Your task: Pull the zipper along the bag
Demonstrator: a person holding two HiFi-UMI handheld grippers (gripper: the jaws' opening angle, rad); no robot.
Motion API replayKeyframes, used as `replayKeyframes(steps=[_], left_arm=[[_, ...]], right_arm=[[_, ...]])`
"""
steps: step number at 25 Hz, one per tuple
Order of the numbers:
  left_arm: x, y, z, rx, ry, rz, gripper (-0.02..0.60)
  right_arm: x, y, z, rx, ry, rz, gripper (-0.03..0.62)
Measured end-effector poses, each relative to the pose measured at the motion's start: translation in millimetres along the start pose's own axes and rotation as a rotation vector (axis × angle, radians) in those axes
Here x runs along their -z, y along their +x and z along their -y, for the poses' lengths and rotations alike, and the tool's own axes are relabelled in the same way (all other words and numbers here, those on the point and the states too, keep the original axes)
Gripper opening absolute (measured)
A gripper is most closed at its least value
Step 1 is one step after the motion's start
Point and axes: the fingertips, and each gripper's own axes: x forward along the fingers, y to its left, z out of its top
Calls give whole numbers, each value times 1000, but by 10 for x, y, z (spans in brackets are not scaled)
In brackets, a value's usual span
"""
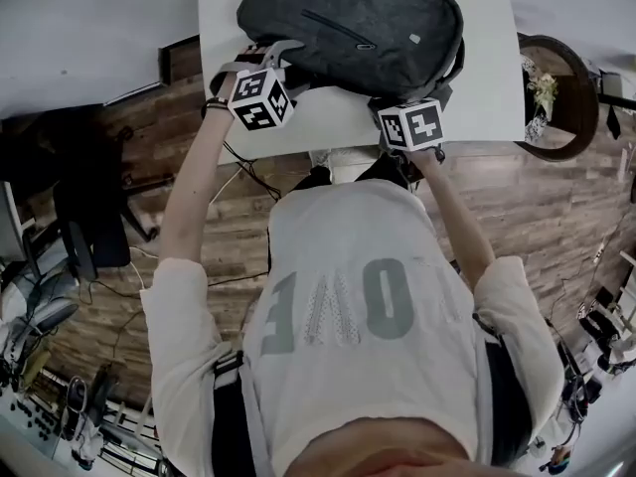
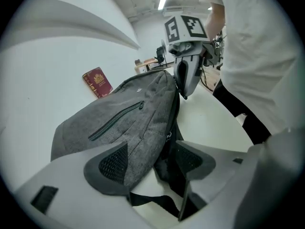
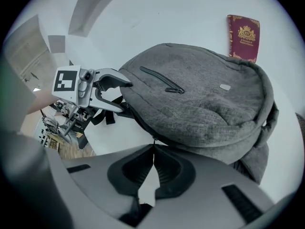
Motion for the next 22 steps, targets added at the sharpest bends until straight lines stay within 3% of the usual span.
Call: replayKeyframes(steps=[9, 14, 22], left_arm=[[34, 79, -40, -44, -144, 113, 330], [34, 102, -27, -39, -159, 128, 331], [55, 112, -24, -31, -169, 134, 331]], right_arm=[[-94, 39, -66, 121, 9, 61, 29], [-153, 79, -147, 157, -58, 41, 29], [-275, 280, -353, 128, -102, 7, 31]])
